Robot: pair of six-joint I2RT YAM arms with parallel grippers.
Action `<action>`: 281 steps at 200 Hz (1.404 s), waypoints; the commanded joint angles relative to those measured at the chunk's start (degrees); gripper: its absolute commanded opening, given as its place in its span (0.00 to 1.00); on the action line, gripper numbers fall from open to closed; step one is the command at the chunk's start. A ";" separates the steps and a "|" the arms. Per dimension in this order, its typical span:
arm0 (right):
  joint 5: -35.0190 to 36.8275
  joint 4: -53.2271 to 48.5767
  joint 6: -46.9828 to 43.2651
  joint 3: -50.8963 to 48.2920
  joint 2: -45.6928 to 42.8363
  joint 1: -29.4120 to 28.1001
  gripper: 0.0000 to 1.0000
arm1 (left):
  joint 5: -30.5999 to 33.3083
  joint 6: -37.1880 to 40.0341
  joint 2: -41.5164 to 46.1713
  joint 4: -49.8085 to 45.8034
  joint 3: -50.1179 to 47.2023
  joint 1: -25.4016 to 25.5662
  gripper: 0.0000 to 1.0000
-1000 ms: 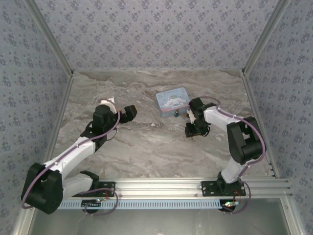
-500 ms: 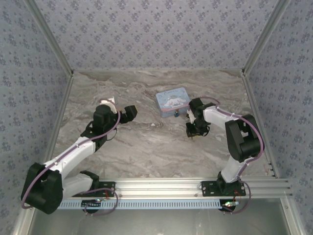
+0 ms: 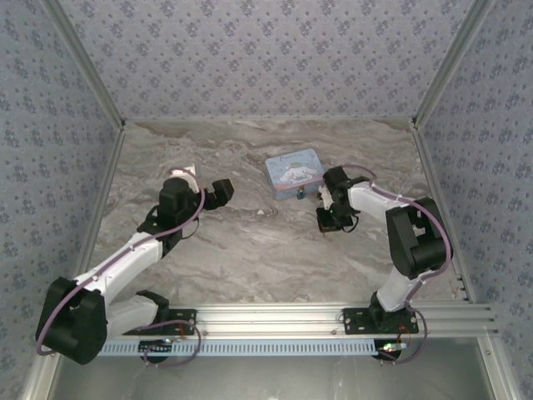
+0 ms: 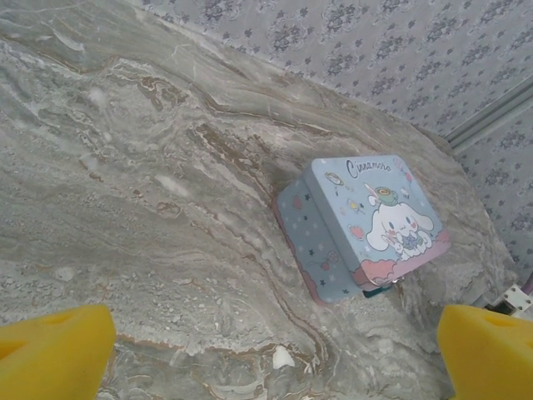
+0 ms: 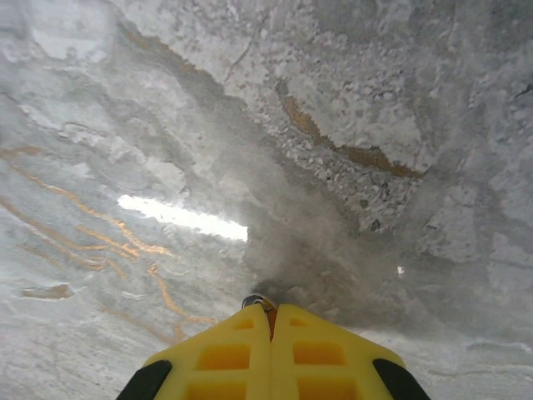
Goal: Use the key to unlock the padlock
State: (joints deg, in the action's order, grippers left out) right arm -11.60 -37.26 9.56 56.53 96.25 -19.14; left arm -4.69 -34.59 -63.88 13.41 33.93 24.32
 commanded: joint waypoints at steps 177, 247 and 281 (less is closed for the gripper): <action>-0.38 68.43 50.21 -16.92 -30.51 -7.03 0.00 | -15.70 -18.39 -19.35 26.97 16.04 14.73 0.59; 0.39 68.58 52.39 -16.05 -30.33 -8.36 0.00 | -15.63 -22.79 -24.20 32.02 18.93 17.51 0.47; 0.30 68.39 52.74 -15.81 -29.98 -8.84 0.00 | -15.61 -23.48 -25.32 32.46 19.92 17.96 0.42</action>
State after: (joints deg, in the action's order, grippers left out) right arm -12.38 29.47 61.08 39.64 66.15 -27.33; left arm -19.16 -56.84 -88.25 42.54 51.62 41.80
